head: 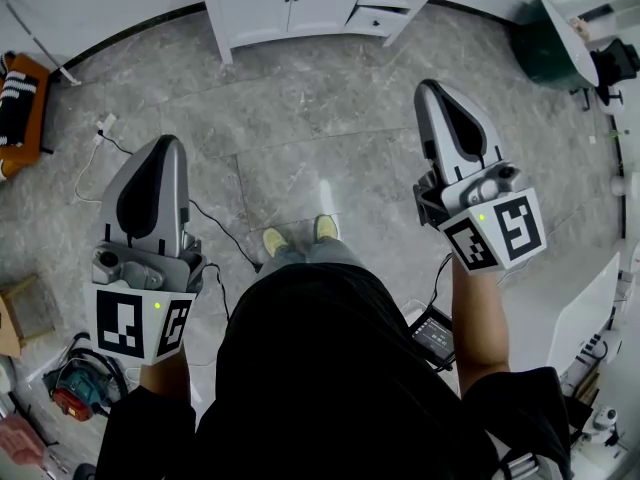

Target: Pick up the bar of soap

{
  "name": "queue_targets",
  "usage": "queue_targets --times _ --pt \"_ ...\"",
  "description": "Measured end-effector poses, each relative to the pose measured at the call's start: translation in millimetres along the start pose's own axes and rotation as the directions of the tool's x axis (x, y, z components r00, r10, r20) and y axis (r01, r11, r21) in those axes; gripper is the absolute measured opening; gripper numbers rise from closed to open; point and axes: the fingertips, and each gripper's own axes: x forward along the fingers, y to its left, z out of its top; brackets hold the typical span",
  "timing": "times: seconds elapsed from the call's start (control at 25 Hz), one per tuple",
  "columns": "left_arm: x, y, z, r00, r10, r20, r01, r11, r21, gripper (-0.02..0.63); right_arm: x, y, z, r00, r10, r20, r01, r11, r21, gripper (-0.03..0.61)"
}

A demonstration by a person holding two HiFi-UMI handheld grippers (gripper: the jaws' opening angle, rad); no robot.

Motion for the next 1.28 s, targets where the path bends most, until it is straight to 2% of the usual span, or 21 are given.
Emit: queue_targets --times 0.32,0.8,1.28 --pt "-9.1 12.4 -5.4 1.0 -0.029 0.002 0.029 1.0 -0.011 0.006 17.2 24.0 -0.8 1.0 0.013 -0.015 -0.014 0.999 -0.032 0.006" --pt "-12.5 16.6 -2.9 0.999 -0.023 0.025 0.023 1.0 0.0 0.006 17.6 33.5 0.2 1.0 0.02 0.003 -0.02 0.999 -0.042 0.006" --pt "14.5 35.2 -1.3 1.0 0.007 0.028 -0.008 0.999 0.034 0.006 56.1 11.0 -3.5 0.997 0.054 0.047 -0.053 0.998 -0.015 0.006"
